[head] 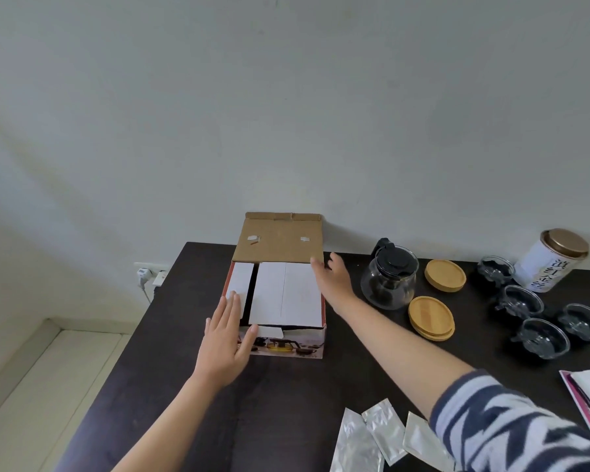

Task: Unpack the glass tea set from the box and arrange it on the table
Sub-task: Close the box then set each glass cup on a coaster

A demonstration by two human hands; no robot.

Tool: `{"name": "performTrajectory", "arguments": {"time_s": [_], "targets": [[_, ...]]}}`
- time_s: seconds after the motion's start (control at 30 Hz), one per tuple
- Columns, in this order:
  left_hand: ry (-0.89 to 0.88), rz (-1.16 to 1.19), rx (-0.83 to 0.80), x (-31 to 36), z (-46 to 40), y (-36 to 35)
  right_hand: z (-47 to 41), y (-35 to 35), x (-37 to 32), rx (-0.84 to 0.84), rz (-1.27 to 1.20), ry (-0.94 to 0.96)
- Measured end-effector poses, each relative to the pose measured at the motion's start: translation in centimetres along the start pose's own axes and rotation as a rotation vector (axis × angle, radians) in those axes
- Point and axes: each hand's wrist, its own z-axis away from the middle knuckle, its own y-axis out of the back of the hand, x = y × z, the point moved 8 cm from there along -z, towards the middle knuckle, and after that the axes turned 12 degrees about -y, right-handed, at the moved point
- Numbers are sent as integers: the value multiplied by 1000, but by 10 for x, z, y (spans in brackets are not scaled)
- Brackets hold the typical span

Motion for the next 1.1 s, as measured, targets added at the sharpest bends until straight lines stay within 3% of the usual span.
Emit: {"name": "performTrajectory", "arguments": {"time_s": [0.17, 0.5, 0.63, 0.8, 0.97, 1.1], "targets": [[-26, 51, 18, -1, 0, -3, -50, -9, 1, -102, -483, -340], [3, 186, 144, 4, -3, -4, -36, -9, -7, -231, -667, -244], [38, 457, 353, 2, 2, 12, -27, -4, -2, -217, -561, -162], [224, 567, 533, -7, 8, 32, -4, -1, 22, -223, -273, -95], [299, 624, 493, -12, 12, 30, 29, 6, 43, -128, -132, 119], [268, 587, 396, -16, 14, 24, 52, 5, 61, -66, 134, 254]]}}
